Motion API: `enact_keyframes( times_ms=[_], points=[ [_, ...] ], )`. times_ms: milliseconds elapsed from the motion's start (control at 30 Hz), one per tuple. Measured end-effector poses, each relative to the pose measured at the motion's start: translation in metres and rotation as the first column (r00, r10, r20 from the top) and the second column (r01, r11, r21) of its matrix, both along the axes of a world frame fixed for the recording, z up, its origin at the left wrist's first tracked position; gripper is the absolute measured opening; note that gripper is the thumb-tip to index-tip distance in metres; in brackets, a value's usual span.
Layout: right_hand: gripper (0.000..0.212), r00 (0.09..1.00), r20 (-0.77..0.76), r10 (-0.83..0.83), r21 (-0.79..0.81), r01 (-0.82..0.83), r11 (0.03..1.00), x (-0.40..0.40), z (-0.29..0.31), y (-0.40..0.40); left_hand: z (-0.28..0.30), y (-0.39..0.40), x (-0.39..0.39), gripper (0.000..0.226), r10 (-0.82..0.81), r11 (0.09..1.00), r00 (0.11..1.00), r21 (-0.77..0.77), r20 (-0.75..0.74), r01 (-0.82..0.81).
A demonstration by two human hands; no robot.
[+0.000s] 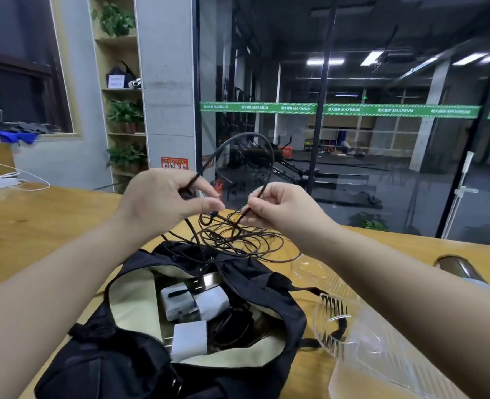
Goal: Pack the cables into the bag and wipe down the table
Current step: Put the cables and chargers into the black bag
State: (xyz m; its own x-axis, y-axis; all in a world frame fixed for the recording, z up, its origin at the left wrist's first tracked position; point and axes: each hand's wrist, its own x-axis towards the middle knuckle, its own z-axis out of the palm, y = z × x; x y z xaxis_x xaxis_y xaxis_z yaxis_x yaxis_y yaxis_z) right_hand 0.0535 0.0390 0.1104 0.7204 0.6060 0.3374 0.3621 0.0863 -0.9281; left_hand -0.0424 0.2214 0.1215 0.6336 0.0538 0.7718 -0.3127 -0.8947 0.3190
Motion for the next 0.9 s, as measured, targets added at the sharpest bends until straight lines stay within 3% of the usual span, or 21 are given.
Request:
enact_keyframes(
  times_ms=[133,233,367,467,533,633,733,800,833,900],
  points=[
    [0.009,0.991,-0.086,0.101,0.052,-0.097,0.994,-0.006,0.002,0.006,-0.01,-0.005,0.008,0.043,0.032,0.999,0.994,0.047,-0.103,-0.028],
    [0.007,0.998,-0.012,0.062,-0.001,-0.062,0.998,-0.006,-0.007,0.009,-0.017,-0.007,0.012,0.025,0.002,1.0,0.98,0.031,-0.197,0.004],
    [0.008,0.994,-0.044,0.098,-0.017,-0.099,0.995,-0.006,-0.016,0.004,-0.025,-0.007,0.012,0.005,-0.072,0.995,0.934,0.039,-0.351,0.091],
    [0.01,0.994,0.055,0.092,-0.07,-0.088,0.994,-0.011,-0.019,0.002,-0.033,-0.011,0.011,0.014,-0.016,0.991,0.909,0.112,-0.416,0.069],
    [0.02,0.976,0.215,0.019,-0.201,0.025,0.979,-0.013,-0.02,0.002,-0.038,-0.013,0.009,0.013,0.092,0.981,0.925,0.194,-0.368,-0.02],
    [0.044,0.904,0.426,0.046,-0.572,0.229,0.787,-0.013,-0.028,-0.006,-0.044,-0.011,0.005,0.01,0.17,0.969,0.957,0.218,-0.233,-0.119],
    [0.037,0.829,0.461,0.317,-0.841,0.294,0.455,-0.017,-0.049,-0.015,-0.05,-0.007,0.0,0.01,0.169,0.965,0.979,0.222,-0.116,-0.14],
    [0.022,0.761,0.487,0.429,-0.872,0.388,0.299,-0.015,-0.06,-0.019,-0.056,-0.008,-0.004,0.012,0.152,0.962,0.986,0.237,-0.068,-0.132],
    [0.023,0.753,0.503,0.424,-0.864,0.422,0.276,-0.01,-0.061,-0.021,-0.06,-0.009,-0.007,0.012,0.137,0.963,0.989,0.243,-0.055,-0.12],
    [0.027,0.801,0.524,0.289,-0.839,0.427,0.338,0.003,-0.055,-0.025,-0.071,-0.012,-0.011,0.015,0.089,0.964,0.994,0.257,-0.068,-0.068]
  ],
)
